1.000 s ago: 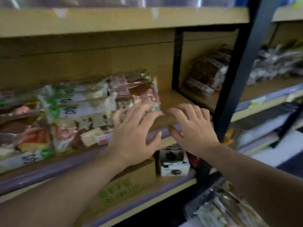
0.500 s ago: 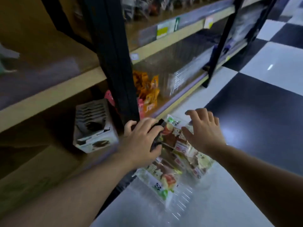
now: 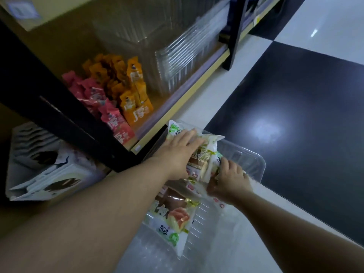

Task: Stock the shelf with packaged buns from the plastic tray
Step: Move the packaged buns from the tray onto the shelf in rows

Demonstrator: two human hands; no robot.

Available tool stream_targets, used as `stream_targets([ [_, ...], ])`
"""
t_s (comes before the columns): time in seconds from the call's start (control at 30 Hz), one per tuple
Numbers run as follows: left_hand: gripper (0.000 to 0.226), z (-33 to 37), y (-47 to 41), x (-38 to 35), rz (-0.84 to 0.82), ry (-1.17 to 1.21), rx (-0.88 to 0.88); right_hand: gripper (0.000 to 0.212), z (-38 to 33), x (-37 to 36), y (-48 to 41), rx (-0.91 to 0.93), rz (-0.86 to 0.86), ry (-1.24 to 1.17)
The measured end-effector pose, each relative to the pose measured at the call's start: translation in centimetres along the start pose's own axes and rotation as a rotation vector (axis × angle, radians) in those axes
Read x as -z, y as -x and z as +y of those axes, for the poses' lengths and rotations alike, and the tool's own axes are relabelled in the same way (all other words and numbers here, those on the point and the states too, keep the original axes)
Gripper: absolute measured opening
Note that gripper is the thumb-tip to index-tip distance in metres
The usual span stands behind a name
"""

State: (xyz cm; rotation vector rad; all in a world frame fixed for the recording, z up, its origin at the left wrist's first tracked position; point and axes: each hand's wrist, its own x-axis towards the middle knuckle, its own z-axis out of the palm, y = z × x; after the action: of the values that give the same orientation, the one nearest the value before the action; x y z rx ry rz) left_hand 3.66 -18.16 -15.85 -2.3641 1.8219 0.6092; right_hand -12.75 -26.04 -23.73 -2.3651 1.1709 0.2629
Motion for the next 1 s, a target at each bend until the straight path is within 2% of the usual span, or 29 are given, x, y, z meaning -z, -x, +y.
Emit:
stream_targets([
  [0.1, 0.13, -0.2, -2.1, -0.1, -0.056, -0.129, 0.009, 0.137, 0.1, -1.0, -0.6, -0.024, -0.045, -0.003],
  [0.27, 0.14, -0.8, -3.0, -1.3, -0.076, -0.331, -0.008, 0.146, 0.8, -2.4, -0.8, 0.001, 0.001, 0.013],
  [0.37, 0.139, -0.9, -3.4, -1.3, -0.048, -0.441, -0.043, 0.139, 0.9, -2.8, -0.8, 0.025, 0.062, -0.011],
  [0.47, 0.124, -0.8, -3.3, -0.8, 0.038, -0.424, -0.122, 0.123, 0.9, -2.6, -0.6, 0.047, 0.142, -0.037],
  [0.57, 0.117, -0.3, -2.7, 0.0, 0.107, -0.343, -0.162, 0.12, 0.3, -1.4, -0.2, 0.057, 0.192, -0.038],
  [0.77, 0.119, 1.3, 0.3, 3.4, 0.22, -0.298, -0.175, 0.117, -1.0, 3.1, 2.1, 0.162, 0.284, 0.034],
  [1.0, 0.127, 3.1, 7.4, 9.7, 0.389, -0.436, -0.131, 0.113, -4.6, 9.3, 6.5, 0.261, 0.412, 0.097],
])
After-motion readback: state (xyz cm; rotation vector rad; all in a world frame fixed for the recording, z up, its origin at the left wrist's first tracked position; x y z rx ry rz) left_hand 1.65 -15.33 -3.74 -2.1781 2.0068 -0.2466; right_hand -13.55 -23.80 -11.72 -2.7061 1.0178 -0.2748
